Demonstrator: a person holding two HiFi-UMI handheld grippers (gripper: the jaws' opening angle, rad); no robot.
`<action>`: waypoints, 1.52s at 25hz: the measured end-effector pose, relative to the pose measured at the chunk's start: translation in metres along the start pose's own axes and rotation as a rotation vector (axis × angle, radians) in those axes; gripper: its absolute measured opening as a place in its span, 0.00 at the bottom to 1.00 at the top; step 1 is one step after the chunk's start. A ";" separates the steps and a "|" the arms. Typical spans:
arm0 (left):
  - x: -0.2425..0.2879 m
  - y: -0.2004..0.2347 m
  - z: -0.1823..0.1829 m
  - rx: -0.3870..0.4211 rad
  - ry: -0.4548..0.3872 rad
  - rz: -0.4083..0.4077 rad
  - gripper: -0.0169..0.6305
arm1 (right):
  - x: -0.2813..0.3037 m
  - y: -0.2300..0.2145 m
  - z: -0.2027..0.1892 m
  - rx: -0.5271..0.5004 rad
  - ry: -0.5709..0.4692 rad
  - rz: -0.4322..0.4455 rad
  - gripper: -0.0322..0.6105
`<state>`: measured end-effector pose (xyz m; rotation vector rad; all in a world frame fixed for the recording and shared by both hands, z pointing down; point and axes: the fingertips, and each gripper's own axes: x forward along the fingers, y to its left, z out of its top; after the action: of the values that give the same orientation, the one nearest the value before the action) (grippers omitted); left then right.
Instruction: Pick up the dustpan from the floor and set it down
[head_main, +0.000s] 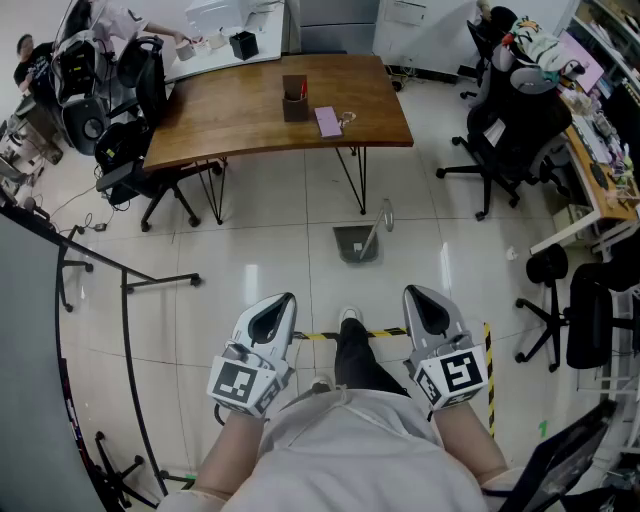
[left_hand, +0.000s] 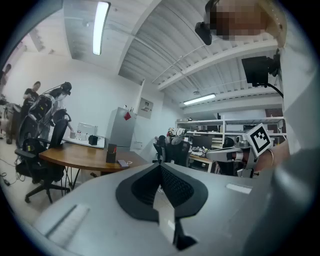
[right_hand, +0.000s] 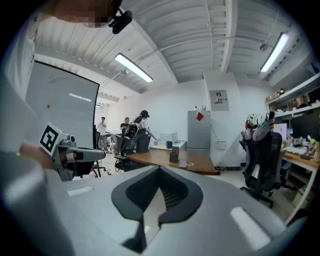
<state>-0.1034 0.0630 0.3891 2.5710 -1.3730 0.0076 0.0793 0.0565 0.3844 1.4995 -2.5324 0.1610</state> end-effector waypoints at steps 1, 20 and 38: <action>0.014 0.006 0.000 -0.006 -0.002 0.000 0.05 | 0.012 -0.010 -0.001 0.001 0.000 -0.001 0.05; 0.223 0.124 0.047 0.009 -0.053 0.085 0.05 | 0.208 -0.187 -0.036 0.053 0.247 -0.150 0.10; 0.274 0.182 -0.038 0.016 -0.013 0.074 0.05 | 0.309 -0.218 -0.344 0.307 1.162 -0.129 0.12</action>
<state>-0.0957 -0.2516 0.4920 2.5354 -1.4782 0.0143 0.1638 -0.2471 0.7868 1.1066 -1.4953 1.0718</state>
